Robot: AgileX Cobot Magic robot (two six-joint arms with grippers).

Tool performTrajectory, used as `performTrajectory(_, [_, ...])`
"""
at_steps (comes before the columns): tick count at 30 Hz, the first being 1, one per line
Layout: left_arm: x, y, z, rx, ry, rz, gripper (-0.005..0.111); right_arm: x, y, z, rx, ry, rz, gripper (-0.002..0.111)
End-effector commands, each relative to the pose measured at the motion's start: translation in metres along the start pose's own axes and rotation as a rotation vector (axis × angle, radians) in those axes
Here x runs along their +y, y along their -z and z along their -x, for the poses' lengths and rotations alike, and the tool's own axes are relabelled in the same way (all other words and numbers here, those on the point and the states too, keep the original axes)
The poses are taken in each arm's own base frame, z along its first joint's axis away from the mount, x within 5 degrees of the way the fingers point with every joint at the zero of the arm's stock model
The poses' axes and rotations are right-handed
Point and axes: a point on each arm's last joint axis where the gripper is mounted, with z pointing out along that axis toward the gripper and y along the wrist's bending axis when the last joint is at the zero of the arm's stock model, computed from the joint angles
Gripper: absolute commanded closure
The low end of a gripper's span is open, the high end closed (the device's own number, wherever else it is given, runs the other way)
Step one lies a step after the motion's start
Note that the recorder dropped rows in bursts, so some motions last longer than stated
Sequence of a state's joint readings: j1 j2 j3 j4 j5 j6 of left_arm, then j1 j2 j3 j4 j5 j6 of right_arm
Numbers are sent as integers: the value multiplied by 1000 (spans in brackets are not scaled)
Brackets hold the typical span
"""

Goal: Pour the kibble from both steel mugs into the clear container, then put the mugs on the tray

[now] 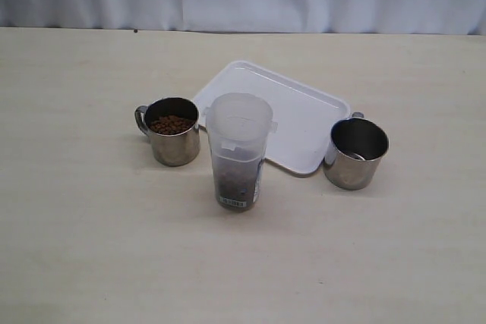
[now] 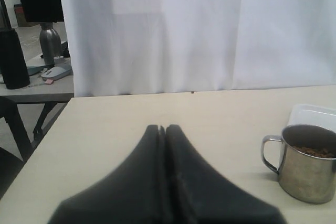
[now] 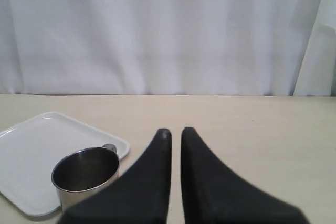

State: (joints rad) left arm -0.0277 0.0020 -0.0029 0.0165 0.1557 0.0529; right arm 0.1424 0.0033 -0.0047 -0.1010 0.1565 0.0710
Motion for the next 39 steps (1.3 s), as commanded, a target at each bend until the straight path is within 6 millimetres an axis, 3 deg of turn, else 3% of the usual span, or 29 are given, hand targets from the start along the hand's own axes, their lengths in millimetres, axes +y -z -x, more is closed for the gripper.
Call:
performTrajectory(1, [0, 0, 0, -13, 3, -8, 107, 0, 0, -2, 7, 19, -3, 103])
performTrajectory(39, [0, 0, 0, -13, 3, -8, 107, 4, 0, -2, 5, 39, 56, 103])
